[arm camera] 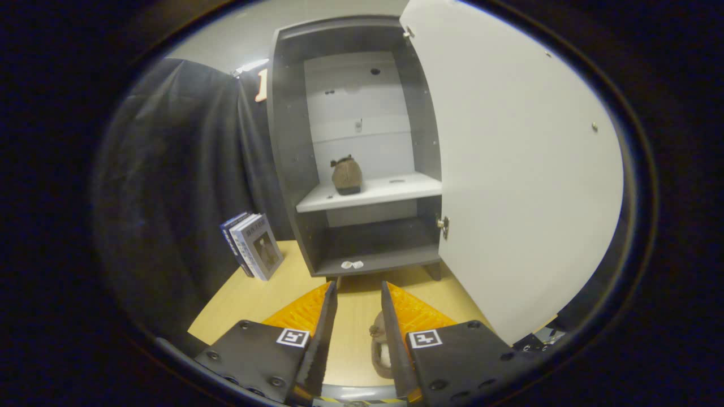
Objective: Open the shoe cabinet door, grab the shoes and put them into the shoe cabinet, then close the shoe cabinet door.
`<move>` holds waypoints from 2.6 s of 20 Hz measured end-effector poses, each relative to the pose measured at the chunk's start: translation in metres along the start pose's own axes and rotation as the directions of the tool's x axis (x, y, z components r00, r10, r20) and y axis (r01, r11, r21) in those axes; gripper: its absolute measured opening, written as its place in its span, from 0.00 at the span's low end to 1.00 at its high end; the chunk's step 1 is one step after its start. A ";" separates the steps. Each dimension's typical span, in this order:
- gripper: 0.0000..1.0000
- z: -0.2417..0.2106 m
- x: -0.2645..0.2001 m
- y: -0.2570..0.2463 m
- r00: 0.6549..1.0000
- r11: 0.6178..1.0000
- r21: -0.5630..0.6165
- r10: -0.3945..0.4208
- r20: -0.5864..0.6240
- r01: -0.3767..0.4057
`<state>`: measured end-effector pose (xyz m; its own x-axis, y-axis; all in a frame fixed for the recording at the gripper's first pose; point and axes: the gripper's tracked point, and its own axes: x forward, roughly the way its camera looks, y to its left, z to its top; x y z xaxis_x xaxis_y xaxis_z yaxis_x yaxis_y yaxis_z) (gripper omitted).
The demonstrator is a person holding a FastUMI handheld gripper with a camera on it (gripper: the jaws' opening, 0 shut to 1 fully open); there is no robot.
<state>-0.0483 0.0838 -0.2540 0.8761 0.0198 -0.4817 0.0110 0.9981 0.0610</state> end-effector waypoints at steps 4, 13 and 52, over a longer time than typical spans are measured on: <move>0.46 -0.052 0.014 -0.010 0.988 0.997 0.022 -0.070 -0.138 0.074; 0.45 -0.140 0.041 -0.017 0.938 0.994 -0.050 -0.113 -0.328 0.102; 0.02 0.075 0.024 -0.007 0.951 0.951 -0.237 -0.247 -0.189 0.200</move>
<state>0.0092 0.0724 -0.2007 0.7392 -0.2166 -0.6378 0.0716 0.9668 -0.2453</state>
